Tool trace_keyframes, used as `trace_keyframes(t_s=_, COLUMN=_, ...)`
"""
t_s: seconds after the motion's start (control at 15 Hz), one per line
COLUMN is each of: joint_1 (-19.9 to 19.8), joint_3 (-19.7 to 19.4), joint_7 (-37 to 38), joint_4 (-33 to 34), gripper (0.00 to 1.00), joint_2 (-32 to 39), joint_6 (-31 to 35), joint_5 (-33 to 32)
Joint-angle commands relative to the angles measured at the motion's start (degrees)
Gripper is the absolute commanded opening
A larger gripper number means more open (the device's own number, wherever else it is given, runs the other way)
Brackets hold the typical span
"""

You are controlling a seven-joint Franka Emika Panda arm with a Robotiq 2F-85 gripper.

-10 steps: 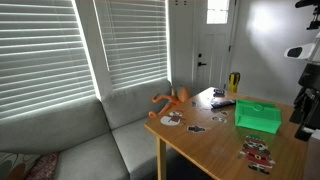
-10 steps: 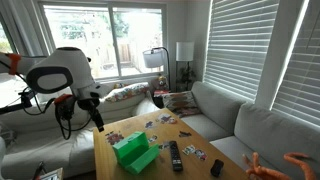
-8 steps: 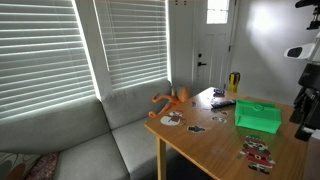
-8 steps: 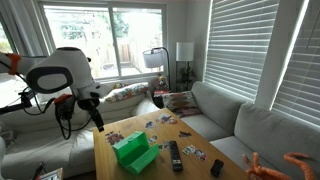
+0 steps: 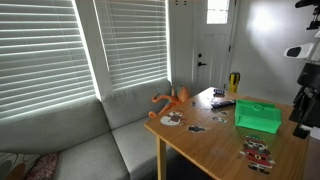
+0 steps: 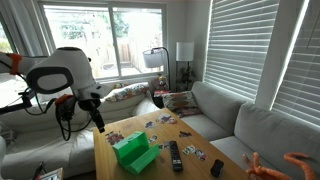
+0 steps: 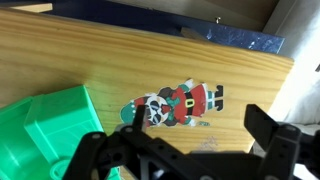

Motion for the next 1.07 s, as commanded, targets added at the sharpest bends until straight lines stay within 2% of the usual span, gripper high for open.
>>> trace_keyframes(t_s=0.0, joint_1=-3.0, joint_3=-3.1, joint_7=-2.5, joint_4=3.0, gripper=1.0, joint_2=2.6, joint_6=-1.6, joint_5=-2.1)
trace_keyframes(t_s=0.33, joint_1=-7.0, joint_3=-7.4, joint_7=-7.6, joint_4=9.0, gripper=1.0, joint_2=6.5, joint_6=-5.4, joint_5=-6.4)
trace_keyframes(t_s=0.4, joint_1=-8.2, joint_3=-8.0, joint_7=-7.2, joint_4=10.1, gripper=1.0, joint_2=7.5, joint_6=-4.2, joint_5=-6.8)
trace_keyframes(t_s=0.47, joint_1=-9.7, joint_3=-8.0, joint_7=-3.9, joint_4=10.9, gripper=1.0, joint_2=8.5, joint_6=-2.4, joint_5=-6.1)
trace_keyframes(t_s=0.53, joint_1=-8.0, joint_3=-7.4, joint_7=-5.5, joint_4=7.7, gripper=1.0, joint_2=5.2, joint_6=-2.8, joint_5=-5.4)
trace_keyframes(t_s=0.67, joint_1=-9.5, joint_3=-8.1, joint_7=-5.4, joint_4=9.5, gripper=1.0, joint_2=6.8, joint_6=-2.7, joint_5=-5.5)
trace_keyframes(t_s=1.0, joint_1=-9.8, joint_3=-8.2, joint_7=-5.1, joint_4=10.5, gripper=1.0, joint_2=8.1, joint_6=-2.7, joint_5=-5.5)
